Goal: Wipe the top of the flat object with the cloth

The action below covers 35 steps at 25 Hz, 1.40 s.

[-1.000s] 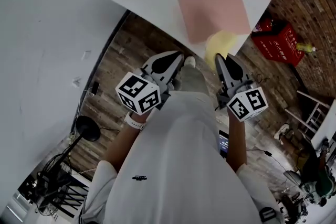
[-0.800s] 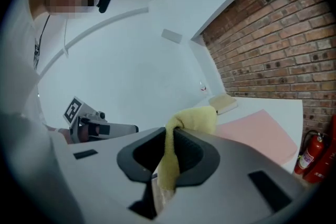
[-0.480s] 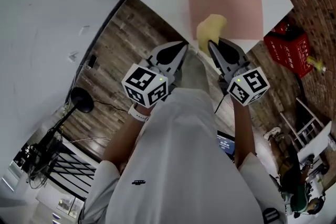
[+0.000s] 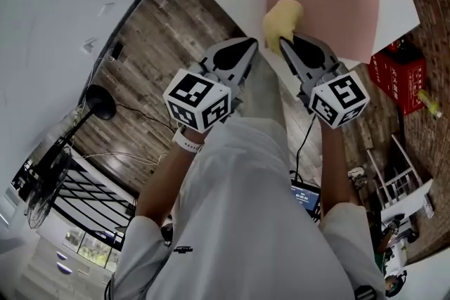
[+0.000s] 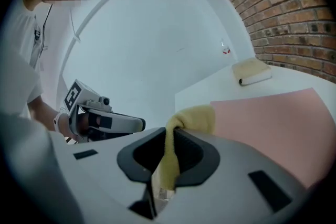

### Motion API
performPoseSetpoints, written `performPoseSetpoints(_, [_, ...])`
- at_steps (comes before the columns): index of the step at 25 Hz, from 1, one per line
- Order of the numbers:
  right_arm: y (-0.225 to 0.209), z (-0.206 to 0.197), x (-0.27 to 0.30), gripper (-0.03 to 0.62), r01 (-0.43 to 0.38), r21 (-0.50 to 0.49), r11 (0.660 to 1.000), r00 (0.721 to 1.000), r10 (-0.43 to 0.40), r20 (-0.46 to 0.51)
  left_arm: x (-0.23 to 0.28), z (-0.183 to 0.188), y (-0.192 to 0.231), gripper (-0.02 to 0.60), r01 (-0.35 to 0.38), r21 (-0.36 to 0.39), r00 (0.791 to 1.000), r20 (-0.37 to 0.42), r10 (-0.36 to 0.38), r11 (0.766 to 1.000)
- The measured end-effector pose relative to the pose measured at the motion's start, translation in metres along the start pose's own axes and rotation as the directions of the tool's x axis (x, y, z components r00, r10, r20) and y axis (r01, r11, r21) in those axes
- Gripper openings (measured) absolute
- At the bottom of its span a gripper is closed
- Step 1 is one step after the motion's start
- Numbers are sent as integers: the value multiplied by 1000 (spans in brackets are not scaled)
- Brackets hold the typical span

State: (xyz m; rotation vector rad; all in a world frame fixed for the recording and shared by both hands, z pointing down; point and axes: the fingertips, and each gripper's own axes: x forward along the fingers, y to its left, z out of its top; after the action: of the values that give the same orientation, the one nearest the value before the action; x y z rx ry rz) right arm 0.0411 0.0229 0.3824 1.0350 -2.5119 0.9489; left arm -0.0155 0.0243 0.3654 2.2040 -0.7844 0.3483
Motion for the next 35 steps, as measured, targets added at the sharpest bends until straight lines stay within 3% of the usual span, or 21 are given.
performPoseSetpoints(6, [-11,-23,22,51,-13,25,1000,995,15,-95,19,-21,2,18,-17,-30,1000,-23,16,999])
performPoseSetpoints(10, [-26,-41,24,51,54,-2,999,983,-54,-175,32,-31,1,18,-11,-43,999,-32,10,999])
performPoseSetpoints(20, [-50,-46,12,52,140,34,990,971,-131,-201,53,-47,-1,18,-13,-30,998,-58,11,999])
performPoseSetpoints(28, [-70,-47,-10,53,191,126,973,968,-166,-188,75,-47,-7,18,-4,34,996,-92,7,999])
performPoseSetpoints(35, [-85,-52,-28,54,227,149,963,962,-198,-186,93,-65,2,18,-43,91,979,-194,60,995])
